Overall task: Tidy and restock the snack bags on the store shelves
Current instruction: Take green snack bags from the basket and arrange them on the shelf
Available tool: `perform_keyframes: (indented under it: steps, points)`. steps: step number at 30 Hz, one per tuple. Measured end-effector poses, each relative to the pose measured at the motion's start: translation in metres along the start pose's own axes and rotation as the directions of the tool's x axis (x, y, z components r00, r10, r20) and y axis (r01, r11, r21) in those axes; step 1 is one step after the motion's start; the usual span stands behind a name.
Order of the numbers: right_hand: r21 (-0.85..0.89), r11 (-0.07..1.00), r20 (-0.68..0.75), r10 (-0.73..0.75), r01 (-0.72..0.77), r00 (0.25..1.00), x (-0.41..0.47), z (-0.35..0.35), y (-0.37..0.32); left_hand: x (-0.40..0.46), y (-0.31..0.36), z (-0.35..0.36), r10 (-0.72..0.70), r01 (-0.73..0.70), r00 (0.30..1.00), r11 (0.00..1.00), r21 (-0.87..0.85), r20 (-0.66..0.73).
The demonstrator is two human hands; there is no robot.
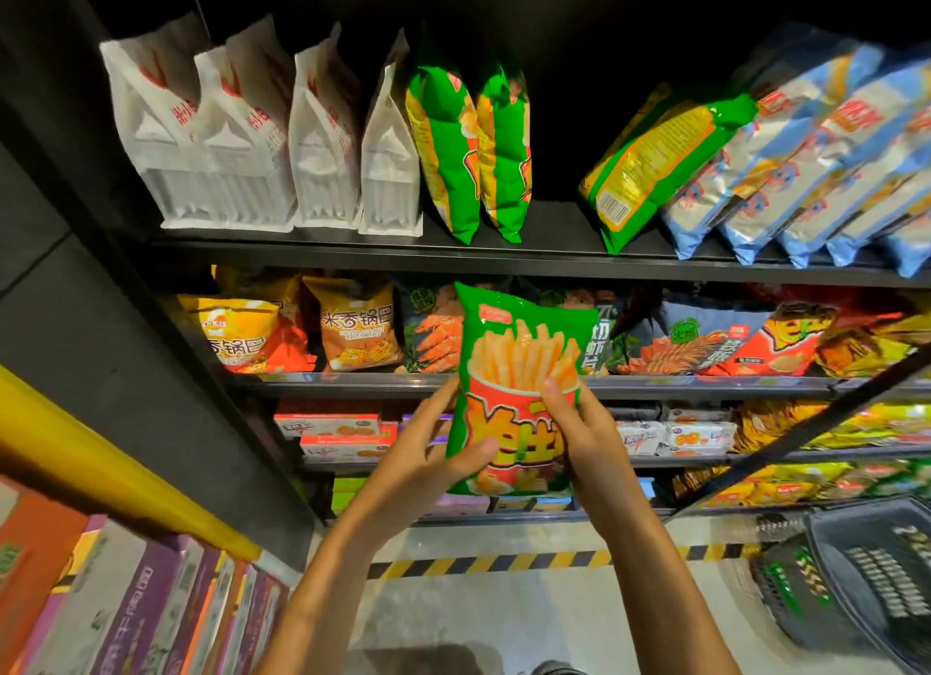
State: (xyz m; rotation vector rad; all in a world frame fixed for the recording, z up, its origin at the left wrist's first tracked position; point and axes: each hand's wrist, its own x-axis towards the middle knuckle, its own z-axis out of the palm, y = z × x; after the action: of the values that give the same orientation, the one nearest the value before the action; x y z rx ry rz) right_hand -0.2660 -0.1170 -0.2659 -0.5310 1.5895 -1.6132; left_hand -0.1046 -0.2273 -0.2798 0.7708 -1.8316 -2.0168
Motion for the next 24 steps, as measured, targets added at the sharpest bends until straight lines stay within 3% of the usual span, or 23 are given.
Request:
perform_keyframes:
  steps: [3,7,11,16,20,24]
  points:
    - [-0.046,0.997,0.051,-0.062,0.064,0.997,-0.002,0.005,-0.008,0.002,-0.008,0.005,0.040,-0.055,0.987,0.994,-0.095,-0.157]
    - [-0.071,0.983,0.164,-0.155,0.168,0.974,-0.003,0.004,-0.018,0.009,-0.010,0.010,-0.056,-0.091,0.945,0.902,-0.421,-0.322]
    - [-0.108,0.971,0.253,-0.183,0.215,0.950,-0.012,0.006,-0.020,0.012,-0.005,0.014,-0.105,-0.123,0.927,0.823,-0.555,-0.361]
    - [-0.092,0.968,0.296,-0.199,0.235,0.934,-0.016,0.002,-0.021,0.009,-0.005,0.015,-0.081,-0.125,0.935,0.835,-0.535,-0.344]
    - [-0.119,0.970,0.340,-0.161,0.212,0.926,-0.020,0.002,-0.018,0.006,-0.006,0.015,0.093,-0.200,0.926,0.943,-0.267,-0.366]
    - [-0.136,0.962,0.212,-0.207,0.239,0.955,-0.021,-0.008,-0.020,0.005,-0.003,0.011,0.200,-0.220,0.970,0.964,-0.152,-0.137]
